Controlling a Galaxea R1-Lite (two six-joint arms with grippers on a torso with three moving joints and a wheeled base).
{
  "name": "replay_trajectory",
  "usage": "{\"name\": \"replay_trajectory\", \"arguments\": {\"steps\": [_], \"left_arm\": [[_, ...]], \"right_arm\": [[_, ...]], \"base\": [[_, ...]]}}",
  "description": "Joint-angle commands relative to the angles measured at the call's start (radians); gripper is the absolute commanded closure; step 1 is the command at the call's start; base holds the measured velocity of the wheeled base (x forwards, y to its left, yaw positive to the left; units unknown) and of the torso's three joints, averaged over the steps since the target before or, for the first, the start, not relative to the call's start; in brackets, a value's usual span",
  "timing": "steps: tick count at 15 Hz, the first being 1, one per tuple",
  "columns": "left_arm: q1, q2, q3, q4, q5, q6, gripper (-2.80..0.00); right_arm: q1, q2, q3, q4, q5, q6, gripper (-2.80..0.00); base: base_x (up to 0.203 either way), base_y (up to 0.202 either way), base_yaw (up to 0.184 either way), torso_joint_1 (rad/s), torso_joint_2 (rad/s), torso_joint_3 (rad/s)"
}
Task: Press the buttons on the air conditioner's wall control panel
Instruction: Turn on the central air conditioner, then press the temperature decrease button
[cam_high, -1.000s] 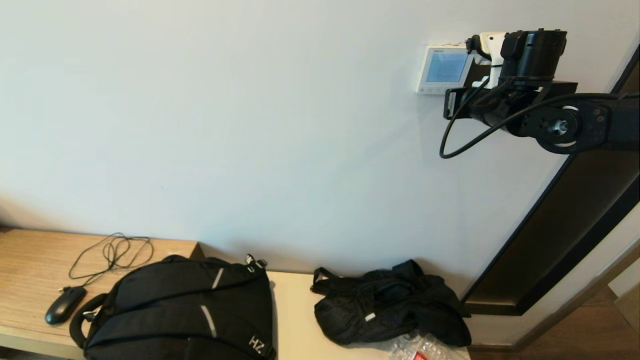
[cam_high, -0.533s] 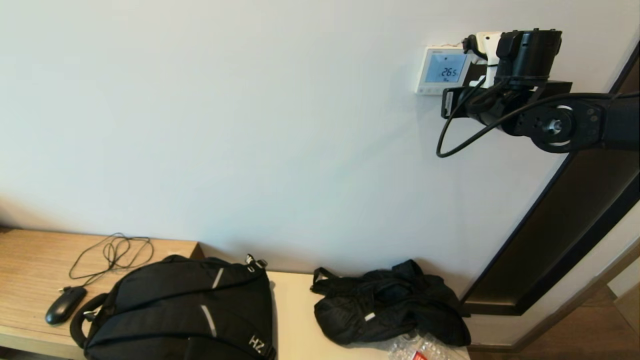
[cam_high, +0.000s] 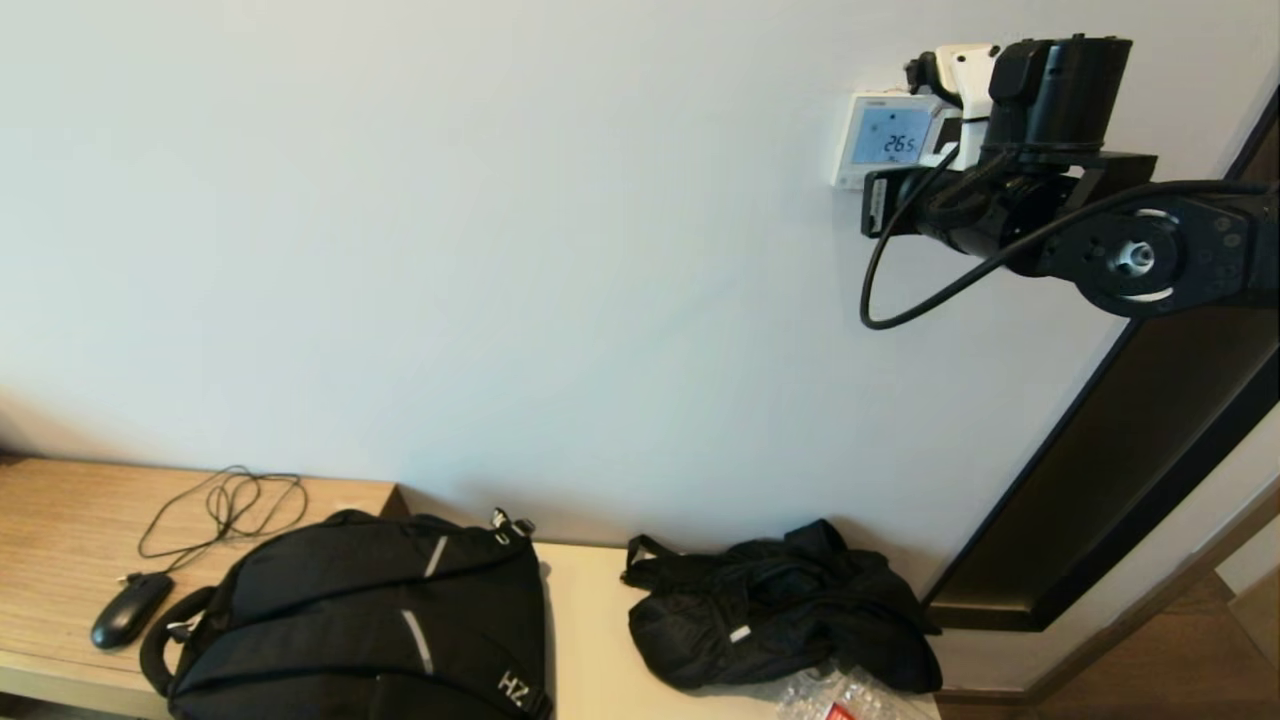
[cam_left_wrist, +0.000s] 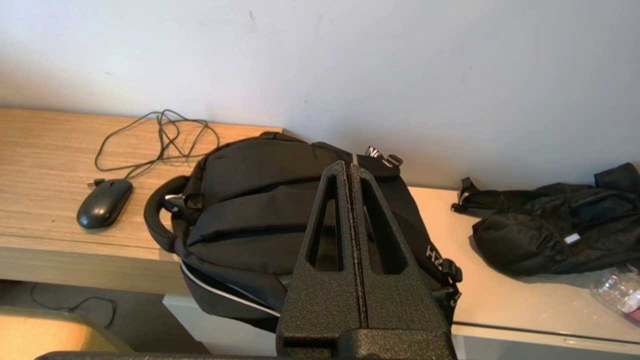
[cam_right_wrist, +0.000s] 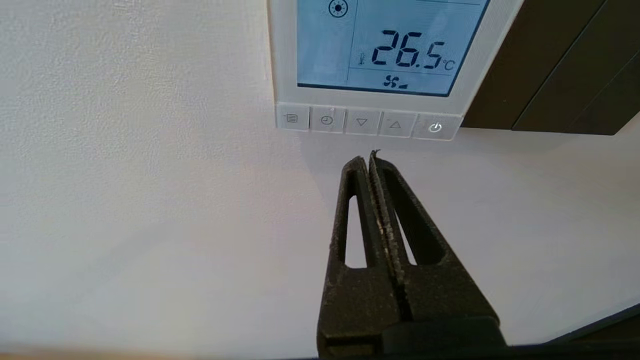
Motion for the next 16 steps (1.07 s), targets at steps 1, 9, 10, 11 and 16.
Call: {"name": "replay_trajectory", "arguments": {"steps": [1, 9, 10, 11, 16], "left_arm": [[0.000, 0.000, 0.000, 0.000, 0.000, -0.001, 0.00], [0.000, 0.000, 0.000, 0.000, 0.000, 0.001, 0.00], [0.000, 0.000, 0.001, 0.000, 0.000, -0.001, 0.00], [0.000, 0.000, 0.000, 0.000, 0.000, -0.001, 0.00], [0.000, 0.000, 0.000, 0.000, 0.000, 0.000, 0.00]], "right_arm": [[0.013, 0.011, -0.011, 0.000, -0.009, -0.002, 0.00], [-0.025, 0.041, -0.034, 0.000, -0.010, -0.002, 0.00], [-0.030, 0.050, -0.042, 0.000, -0.009, -0.002, 0.00], [-0.030, 0.055, -0.052, 0.002, -0.009, -0.003, 0.00], [-0.028, 0.077, -0.083, 0.003, -0.012, -0.008, 0.00]], "base": [[0.000, 0.000, 0.000, 0.000, 0.00, 0.000], [0.000, 0.000, 0.000, 0.000, 0.00, 0.000], [0.000, 0.000, 0.000, 0.000, 0.00, 0.000], [0.000, 0.000, 0.000, 0.000, 0.00, 0.000], [0.000, 0.000, 0.000, 0.000, 0.00, 0.000]]}}
